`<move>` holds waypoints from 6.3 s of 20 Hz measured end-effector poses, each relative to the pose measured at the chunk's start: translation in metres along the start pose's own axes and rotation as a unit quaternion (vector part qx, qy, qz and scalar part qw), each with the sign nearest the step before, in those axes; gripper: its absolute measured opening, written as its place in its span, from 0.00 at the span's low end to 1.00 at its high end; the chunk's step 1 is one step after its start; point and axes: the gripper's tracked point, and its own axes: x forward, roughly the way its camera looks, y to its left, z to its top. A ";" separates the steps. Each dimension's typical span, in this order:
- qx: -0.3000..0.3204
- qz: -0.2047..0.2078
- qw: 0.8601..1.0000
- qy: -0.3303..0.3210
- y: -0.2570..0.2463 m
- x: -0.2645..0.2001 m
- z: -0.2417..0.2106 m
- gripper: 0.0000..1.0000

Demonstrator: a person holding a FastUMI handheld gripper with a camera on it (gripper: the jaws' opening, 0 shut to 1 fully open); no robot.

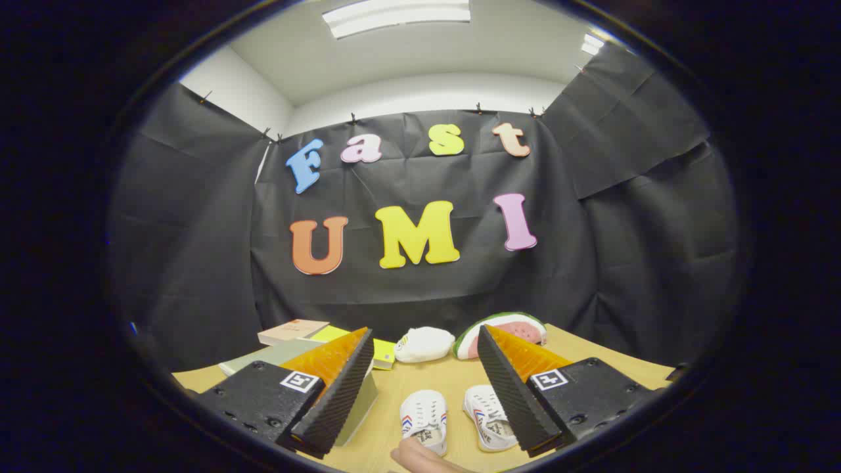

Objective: Open the storage box then place both shoes into the box .Put the left shoe in first, then the right shoe, with the right side of both shoes facing outward in a uniform manner.

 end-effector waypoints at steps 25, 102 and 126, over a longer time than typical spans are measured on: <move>0.116 0.086 0.975 0.168 0.028 0.089 -0.070 1.00; 0.257 0.318 0.772 0.487 0.313 0.143 -0.005 0.99; 0.075 0.124 0.805 0.576 0.006 0.113 -0.153 1.00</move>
